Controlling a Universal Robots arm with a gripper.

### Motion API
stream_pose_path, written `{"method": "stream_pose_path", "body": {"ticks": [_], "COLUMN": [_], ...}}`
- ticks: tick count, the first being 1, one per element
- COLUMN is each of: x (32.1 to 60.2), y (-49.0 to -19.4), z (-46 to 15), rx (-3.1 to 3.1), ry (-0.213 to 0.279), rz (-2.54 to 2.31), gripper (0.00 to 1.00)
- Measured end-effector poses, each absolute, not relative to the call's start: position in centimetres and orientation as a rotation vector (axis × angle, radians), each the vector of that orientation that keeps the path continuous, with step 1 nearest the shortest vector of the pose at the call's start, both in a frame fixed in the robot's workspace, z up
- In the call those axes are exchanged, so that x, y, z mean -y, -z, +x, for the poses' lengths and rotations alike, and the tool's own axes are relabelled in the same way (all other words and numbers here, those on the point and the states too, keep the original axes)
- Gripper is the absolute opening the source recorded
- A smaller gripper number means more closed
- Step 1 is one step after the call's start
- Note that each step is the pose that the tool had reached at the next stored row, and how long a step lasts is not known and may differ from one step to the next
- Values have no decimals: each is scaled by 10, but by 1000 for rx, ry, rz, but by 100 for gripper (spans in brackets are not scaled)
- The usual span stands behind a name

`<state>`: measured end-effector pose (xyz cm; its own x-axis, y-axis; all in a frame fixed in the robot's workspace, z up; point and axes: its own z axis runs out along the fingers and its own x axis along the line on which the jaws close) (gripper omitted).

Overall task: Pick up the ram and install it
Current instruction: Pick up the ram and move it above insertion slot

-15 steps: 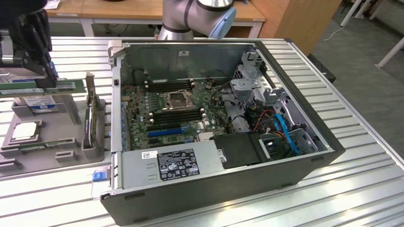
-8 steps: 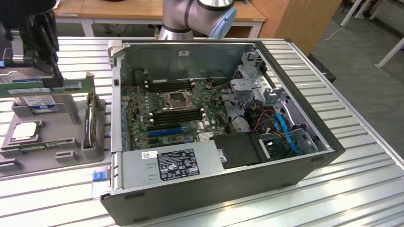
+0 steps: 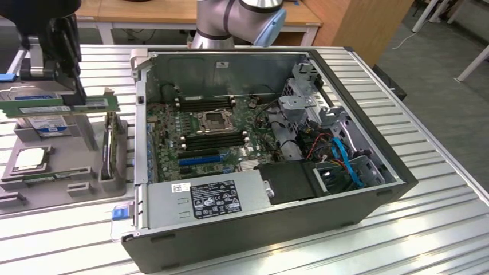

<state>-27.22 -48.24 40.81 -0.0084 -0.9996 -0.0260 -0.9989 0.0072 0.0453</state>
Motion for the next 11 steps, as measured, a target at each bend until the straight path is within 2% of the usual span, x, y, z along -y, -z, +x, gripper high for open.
{"method": "stream_pose_path", "body": {"ticks": [11], "x": [482], "y": [-408], "z": [-255], "rx": [2220], "ry": [79], "rz": [2203], "gripper": [11]}}
